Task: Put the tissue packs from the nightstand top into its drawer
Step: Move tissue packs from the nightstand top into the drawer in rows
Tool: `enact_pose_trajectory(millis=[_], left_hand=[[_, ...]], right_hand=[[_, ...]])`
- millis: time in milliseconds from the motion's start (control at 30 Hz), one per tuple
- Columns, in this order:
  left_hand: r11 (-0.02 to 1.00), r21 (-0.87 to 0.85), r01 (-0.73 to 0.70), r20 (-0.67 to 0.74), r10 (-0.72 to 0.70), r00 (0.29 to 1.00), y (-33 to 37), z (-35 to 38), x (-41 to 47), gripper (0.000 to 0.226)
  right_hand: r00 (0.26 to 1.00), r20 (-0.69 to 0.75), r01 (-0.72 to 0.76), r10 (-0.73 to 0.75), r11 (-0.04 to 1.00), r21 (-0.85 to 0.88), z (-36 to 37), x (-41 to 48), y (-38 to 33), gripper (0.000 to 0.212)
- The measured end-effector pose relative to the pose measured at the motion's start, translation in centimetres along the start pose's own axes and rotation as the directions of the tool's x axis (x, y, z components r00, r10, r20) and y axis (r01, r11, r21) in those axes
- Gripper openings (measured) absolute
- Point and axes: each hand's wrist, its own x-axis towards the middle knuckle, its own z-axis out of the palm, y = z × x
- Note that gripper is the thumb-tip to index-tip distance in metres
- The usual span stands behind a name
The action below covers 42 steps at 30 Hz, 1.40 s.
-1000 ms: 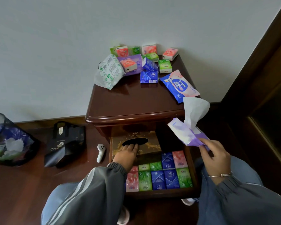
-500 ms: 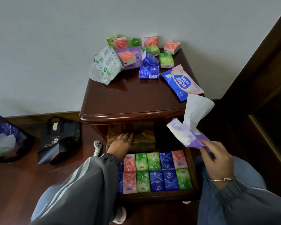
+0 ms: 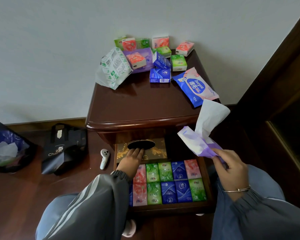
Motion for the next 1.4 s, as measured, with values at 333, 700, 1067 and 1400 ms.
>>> enact_pose_trajectory(millis=[333, 700, 1067, 1400], left_hand=[[0.984, -0.036, 0.174, 0.122, -0.169, 0.978, 1.0, 0.5, -1.6, 0.067], [0.929, -0.022, 0.37, 0.11, -0.365, 0.924, -1.3, 0.8, -6.4, 0.061], [0.72, -0.452, 0.526, 0.203, -0.491, 0.847, -0.8, 2.2, -9.3, 0.073], [0.688, -0.459, 0.563, 0.353, -0.44, 0.826, -1.3, 3.0, -9.2, 0.084]], right_hand=[[0.999, -0.051, 0.015, -0.015, 1.0, 0.0, 0.0, 0.0, -0.4, 0.022], [0.944, 0.225, 0.289, -0.24, 0.932, -0.218, 0.3, 0.9, -2.2, 0.017], [0.808, 0.585, 0.453, -0.073, 0.713, -0.536, 6.6, 2.0, -1.9, 0.025], [0.726, 0.68, 0.502, -0.106, 0.757, -0.418, 10.3, 1.4, 0.8, 0.043]])
